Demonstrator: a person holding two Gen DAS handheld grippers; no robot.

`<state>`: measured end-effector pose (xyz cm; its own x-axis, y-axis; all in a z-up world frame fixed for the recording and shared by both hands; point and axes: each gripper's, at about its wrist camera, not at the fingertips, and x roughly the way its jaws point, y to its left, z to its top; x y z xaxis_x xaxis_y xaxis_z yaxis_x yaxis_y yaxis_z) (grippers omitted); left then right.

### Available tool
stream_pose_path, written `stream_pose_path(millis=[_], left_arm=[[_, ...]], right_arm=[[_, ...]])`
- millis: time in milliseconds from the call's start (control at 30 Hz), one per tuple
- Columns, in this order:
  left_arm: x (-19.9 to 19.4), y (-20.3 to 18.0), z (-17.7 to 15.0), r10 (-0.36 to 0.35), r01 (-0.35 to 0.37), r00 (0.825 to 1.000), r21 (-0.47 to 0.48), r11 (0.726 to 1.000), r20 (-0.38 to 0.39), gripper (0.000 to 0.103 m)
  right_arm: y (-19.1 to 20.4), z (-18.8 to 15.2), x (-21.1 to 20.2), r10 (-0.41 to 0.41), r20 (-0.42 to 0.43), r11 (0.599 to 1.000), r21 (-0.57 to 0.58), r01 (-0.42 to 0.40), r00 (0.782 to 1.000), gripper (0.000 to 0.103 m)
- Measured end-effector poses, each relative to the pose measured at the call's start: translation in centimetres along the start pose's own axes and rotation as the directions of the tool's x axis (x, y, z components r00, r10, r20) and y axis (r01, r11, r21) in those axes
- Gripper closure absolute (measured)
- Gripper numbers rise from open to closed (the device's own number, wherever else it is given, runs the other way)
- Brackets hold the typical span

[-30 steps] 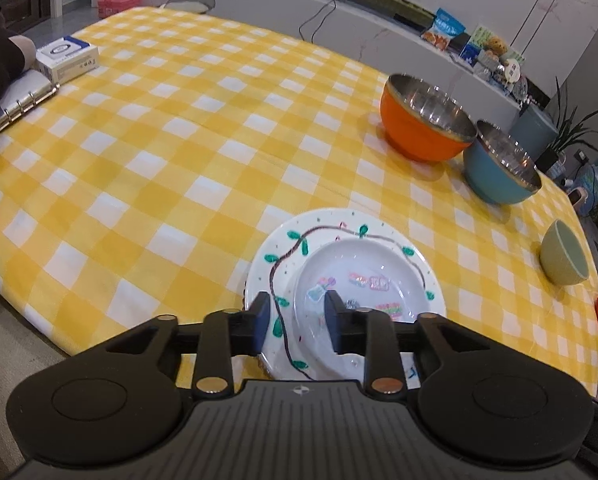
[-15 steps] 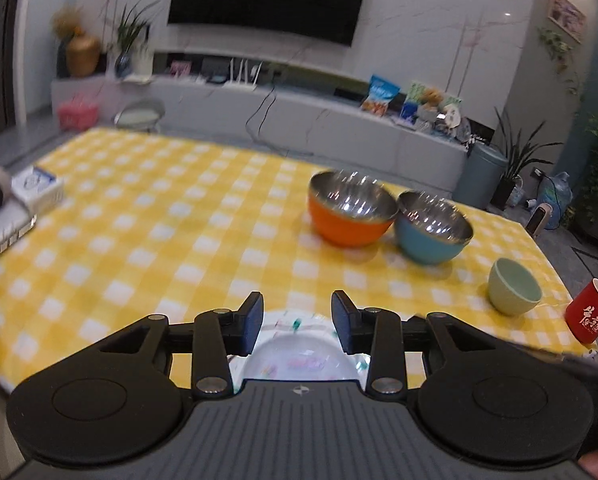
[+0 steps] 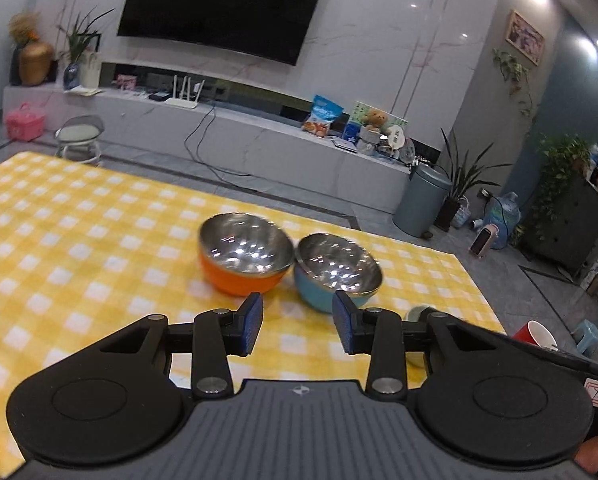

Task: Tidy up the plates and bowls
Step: 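Move both open grippers to the rim of the blue steel-lined bowl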

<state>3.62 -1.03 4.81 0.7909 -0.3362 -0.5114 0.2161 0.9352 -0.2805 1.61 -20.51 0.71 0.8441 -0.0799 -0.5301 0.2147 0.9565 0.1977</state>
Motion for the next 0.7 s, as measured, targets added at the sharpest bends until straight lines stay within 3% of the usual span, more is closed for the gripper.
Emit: stream_pose_path(millis=[100,300,567,700], left_arm=[[1.6,-1.5,-0.1,-0.044,0.045,0.999,0.011,0.999,-0.023,0.054],[5.6,-3.5,-0.6,-0.149,0.148,0.982,-0.017,0.989,-0.114,0.048],[11.6,-6.0,-1.5,-0.187,0.176,0.959,-0.07,0.982,-0.213,0.048],[14.0,-7.1,-1.9,-0.195,0.183,0.952,-0.072,0.981,-0.234,0.047]], right_arm=[[-2.2,0.1,0.6,-0.033,0.034,0.999,0.023,0.032,0.999,0.015],[-6.5,0.0,2.7,-0.066,-0.011,0.99,0.12,0.067,0.998,0.015],[-10.4,0.2,6.0,-0.118,-0.095,0.959,0.248,0.138,0.989,0.017],[-11.2,0.0,7.5,-0.116,-0.127,0.952,0.269,0.147,0.985,0.023]])
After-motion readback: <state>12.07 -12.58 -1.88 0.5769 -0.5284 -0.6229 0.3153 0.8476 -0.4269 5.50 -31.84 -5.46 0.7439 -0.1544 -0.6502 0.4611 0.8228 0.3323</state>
